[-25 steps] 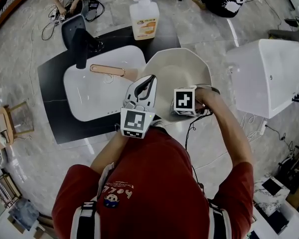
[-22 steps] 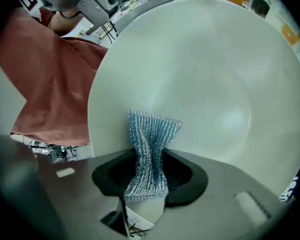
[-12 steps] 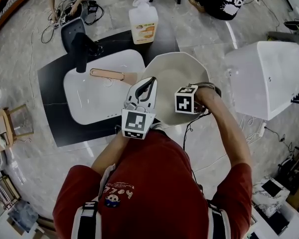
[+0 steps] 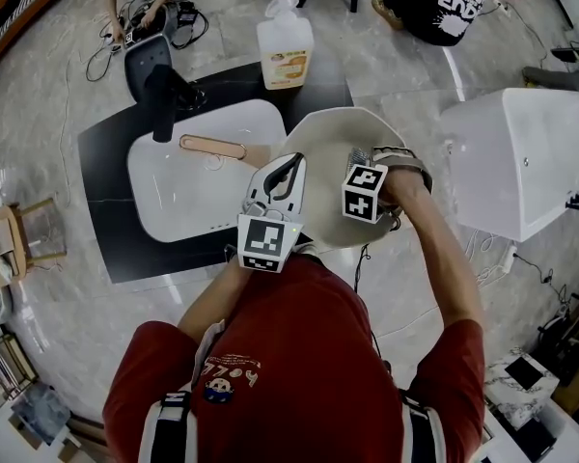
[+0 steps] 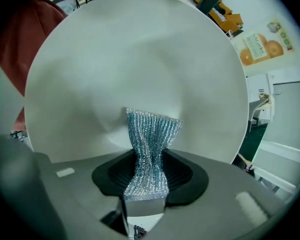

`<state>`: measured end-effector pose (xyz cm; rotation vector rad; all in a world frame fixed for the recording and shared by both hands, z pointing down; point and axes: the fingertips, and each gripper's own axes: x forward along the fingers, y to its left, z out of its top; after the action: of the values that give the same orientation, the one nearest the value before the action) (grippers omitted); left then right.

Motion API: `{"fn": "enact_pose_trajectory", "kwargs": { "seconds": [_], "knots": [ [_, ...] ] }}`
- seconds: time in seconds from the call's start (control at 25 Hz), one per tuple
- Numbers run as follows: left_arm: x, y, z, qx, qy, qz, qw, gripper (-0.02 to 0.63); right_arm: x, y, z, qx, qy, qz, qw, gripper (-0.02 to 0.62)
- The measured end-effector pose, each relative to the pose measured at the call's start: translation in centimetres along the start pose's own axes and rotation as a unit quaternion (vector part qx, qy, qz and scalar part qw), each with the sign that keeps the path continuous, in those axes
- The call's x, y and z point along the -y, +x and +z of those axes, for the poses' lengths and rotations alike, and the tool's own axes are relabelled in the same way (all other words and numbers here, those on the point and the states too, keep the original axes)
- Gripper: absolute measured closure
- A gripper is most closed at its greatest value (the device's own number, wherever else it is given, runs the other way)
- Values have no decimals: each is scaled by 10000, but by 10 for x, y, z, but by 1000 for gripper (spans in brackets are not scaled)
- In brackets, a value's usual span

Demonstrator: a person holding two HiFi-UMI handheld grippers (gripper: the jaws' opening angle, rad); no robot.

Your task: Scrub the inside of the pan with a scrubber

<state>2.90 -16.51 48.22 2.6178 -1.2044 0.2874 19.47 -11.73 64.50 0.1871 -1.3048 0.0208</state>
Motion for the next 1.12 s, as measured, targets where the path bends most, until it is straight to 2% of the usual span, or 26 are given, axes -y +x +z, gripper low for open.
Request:
{"fn": "enact_pose_trajectory", "kwargs": {
  "seconds": [0.32,0.56,0.72,0.84,1.0,1.12],
  "knots": [
    [-5,0,-3,-46,5,68,10000,600,29,3,5,12,148,-906,9958,420],
    [-7,1,-5,-86,10,90,9999,600,53,-1,9,96,553,-1731,9833,420],
    [-10,1,-9,-146,22,130,9998,600,68,-5,14,259,862,-2261,9699,419],
    [-13,1,-10,-179,42,154,9997,600,80,-16,15,511,1279,-2547,9572,419],
    [-17,-1,-9,-188,77,182,9996,600,89,-20,17,909,1926,-2783,9366,419],
    [-18,-2,-9,-195,80,209,9996,600,92,-19,20,1290,2493,-2750,9195,419]
  ]
}}
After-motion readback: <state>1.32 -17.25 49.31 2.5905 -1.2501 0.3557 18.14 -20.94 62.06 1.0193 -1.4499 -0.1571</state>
